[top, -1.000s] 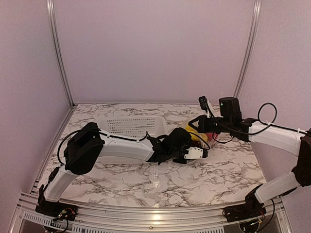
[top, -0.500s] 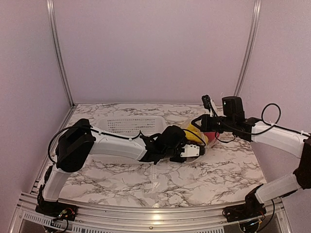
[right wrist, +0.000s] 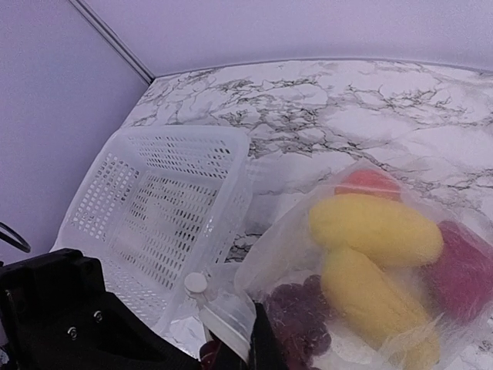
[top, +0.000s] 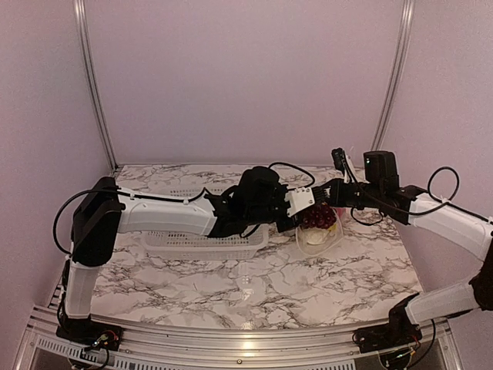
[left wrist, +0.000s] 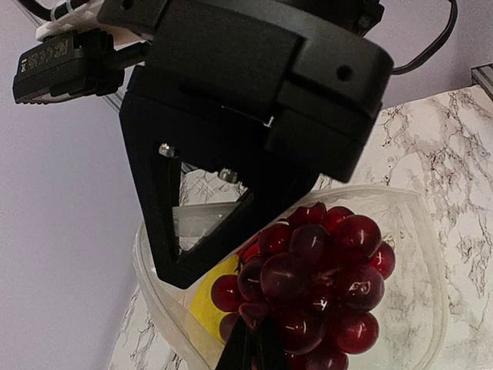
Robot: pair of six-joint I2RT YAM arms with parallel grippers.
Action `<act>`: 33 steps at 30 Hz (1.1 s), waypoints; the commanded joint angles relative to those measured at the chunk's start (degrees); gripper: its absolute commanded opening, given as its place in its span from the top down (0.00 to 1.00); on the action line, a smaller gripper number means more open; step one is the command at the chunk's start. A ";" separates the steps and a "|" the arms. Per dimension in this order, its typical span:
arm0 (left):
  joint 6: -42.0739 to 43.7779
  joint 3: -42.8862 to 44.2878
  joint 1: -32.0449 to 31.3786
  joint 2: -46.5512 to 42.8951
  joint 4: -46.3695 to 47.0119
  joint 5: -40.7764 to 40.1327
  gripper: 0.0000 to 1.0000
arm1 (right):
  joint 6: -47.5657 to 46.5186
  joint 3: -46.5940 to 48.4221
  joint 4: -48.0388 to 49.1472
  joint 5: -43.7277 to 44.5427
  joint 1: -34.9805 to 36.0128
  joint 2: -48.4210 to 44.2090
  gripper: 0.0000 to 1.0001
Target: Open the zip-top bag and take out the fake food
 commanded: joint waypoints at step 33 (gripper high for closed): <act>-31.62 -32.56 14.79 -33.74 21.07 -3.45 1.00 | 5.42 1.63 -0.90 -1.55 -3.68 -6.27 1.00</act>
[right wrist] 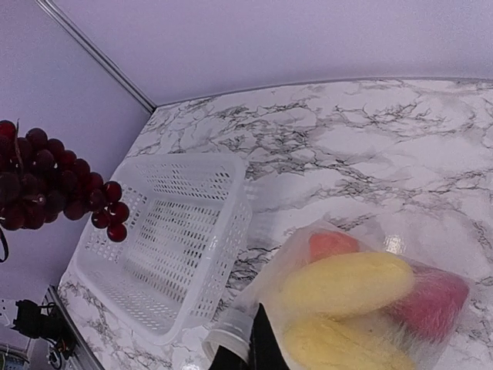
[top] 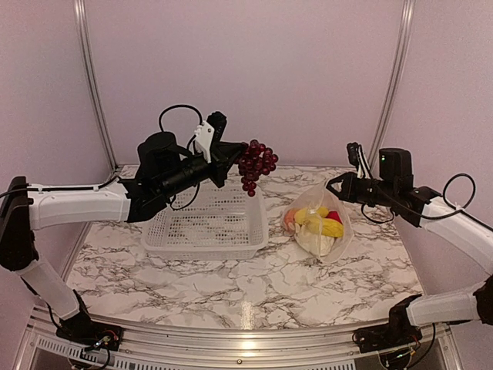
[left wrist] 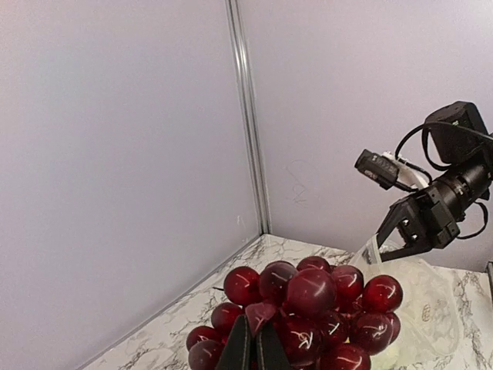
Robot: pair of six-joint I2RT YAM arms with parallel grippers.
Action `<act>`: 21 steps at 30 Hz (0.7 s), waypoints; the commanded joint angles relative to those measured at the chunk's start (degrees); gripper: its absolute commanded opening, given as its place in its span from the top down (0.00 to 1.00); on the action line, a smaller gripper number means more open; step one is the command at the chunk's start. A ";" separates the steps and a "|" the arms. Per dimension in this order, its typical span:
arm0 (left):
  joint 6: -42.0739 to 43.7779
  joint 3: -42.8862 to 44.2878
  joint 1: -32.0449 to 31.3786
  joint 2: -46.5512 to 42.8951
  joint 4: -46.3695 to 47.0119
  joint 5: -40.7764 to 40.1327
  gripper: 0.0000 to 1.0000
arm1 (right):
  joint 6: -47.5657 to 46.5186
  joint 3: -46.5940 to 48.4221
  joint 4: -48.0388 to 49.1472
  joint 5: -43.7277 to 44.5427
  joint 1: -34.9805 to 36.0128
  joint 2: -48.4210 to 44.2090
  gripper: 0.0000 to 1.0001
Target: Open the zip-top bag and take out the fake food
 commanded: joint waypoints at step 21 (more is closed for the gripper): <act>-19.81 -16.16 21.40 -3.07 -21.46 -30.56 1.00 | 7.12 6.01 3.90 6.64 7.17 4.54 1.00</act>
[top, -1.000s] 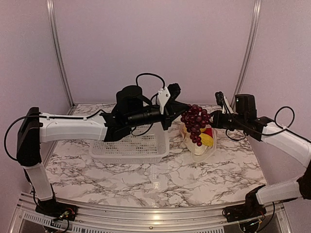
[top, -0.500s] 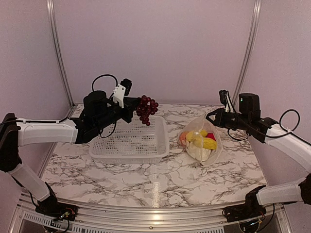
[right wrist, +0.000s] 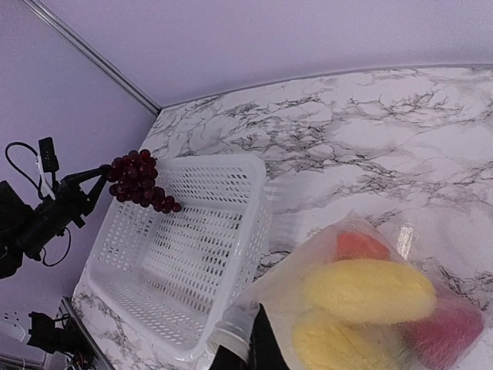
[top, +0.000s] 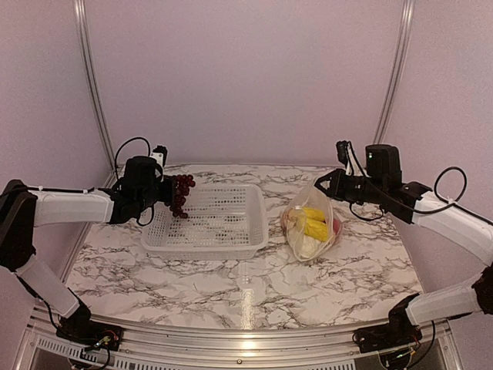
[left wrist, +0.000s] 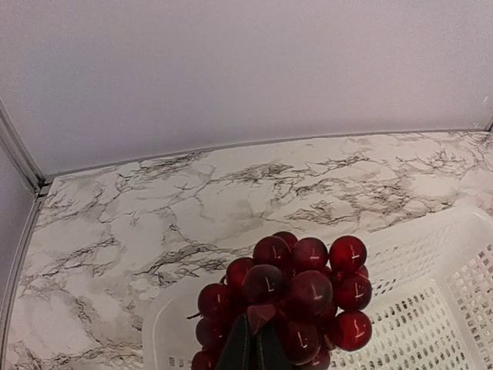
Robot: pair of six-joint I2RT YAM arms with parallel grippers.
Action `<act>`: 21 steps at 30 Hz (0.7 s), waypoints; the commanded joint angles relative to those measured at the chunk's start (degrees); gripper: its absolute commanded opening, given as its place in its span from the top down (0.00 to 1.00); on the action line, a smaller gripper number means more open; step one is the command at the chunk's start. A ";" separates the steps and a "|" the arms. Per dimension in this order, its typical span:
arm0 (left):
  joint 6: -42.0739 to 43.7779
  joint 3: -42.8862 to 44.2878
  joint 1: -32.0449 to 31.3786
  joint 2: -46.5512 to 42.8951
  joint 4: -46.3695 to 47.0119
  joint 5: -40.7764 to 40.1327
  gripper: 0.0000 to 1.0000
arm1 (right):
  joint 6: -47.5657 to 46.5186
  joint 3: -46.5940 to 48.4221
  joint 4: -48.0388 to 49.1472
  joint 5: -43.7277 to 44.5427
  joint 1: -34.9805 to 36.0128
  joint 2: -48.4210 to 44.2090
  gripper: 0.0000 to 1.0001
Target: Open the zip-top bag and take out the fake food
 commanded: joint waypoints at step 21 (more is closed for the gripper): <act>-4.49 0.91 19.76 -0.57 -5.42 -1.73 1.00 | 1.61 8.55 8.81 2.52 1.92 10.46 1.00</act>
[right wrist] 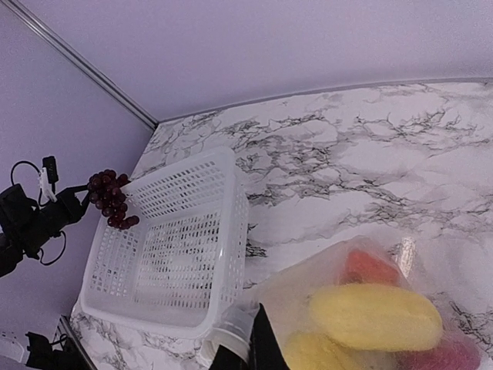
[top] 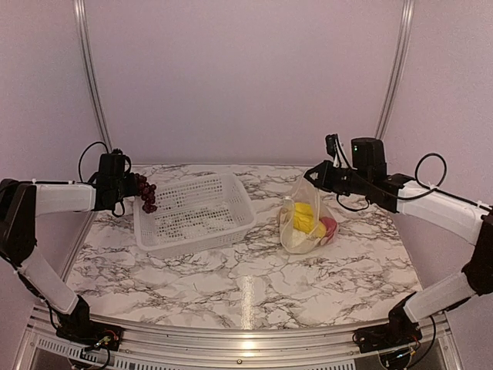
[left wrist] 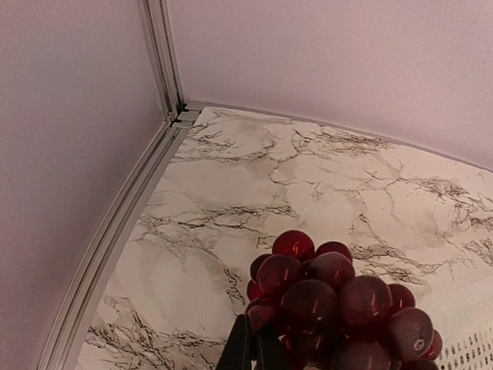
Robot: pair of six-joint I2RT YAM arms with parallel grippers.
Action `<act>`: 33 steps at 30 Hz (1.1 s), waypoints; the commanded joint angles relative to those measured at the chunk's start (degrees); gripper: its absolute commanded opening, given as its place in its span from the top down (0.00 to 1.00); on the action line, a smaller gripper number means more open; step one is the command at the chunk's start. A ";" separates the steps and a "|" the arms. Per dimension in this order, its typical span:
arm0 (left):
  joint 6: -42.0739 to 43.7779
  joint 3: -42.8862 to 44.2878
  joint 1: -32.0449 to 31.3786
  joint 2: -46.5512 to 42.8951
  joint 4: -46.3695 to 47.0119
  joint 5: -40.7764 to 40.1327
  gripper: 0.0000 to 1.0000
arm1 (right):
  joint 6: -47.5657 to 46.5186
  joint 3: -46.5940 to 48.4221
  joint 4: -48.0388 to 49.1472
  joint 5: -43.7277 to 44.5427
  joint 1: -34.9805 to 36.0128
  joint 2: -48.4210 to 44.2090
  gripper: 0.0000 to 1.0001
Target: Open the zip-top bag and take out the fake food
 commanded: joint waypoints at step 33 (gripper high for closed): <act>4.53 10.31 -4.85 8.22 -11.16 -5.16 1.00 | -5.27 11.79 1.36 -3.00 0.77 9.90 1.00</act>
